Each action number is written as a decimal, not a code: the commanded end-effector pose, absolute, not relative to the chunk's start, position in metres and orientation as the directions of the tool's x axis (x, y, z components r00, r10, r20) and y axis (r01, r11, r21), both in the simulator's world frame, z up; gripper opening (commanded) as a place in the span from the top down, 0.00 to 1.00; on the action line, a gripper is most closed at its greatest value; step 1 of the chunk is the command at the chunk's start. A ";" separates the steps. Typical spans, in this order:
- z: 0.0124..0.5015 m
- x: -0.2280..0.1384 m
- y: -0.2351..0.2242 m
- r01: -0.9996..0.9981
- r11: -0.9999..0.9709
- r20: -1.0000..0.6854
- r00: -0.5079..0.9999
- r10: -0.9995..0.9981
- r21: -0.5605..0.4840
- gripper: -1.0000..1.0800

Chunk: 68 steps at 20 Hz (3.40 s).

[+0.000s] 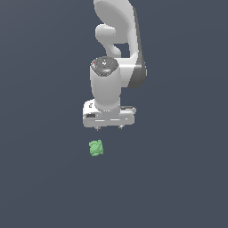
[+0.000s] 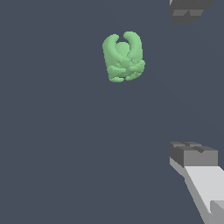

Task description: Pick up the object and move it to a goal position.

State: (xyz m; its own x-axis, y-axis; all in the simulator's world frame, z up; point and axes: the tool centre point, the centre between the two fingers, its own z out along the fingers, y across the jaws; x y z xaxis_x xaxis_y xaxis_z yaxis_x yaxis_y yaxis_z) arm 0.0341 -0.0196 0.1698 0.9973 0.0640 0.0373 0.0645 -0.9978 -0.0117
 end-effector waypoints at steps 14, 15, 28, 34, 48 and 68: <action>0.095 0.069 -0.085 0.228 -0.974 0.002 0.974 0.228 0.000 0.04; 0.093 0.069 -0.087 0.232 -0.973 0.002 0.973 0.232 0.000 0.04; 0.065 0.069 -0.090 0.237 -0.972 0.000 0.972 0.237 0.000 0.04; 0.040 0.069 -0.090 0.238 -0.971 0.000 0.971 0.238 0.000 0.04; 0.040 0.070 -0.090 0.238 -0.971 0.000 0.971 0.238 0.000 1.00; 0.213 0.107 -0.140 -0.069 -0.996 0.105 0.992 -0.063 0.050 1.00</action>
State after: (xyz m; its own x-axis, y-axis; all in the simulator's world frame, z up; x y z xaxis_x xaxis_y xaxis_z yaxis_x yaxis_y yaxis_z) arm 0.1042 -0.1326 0.1881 0.9958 -0.0207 0.0888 -0.0248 -0.9987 0.0451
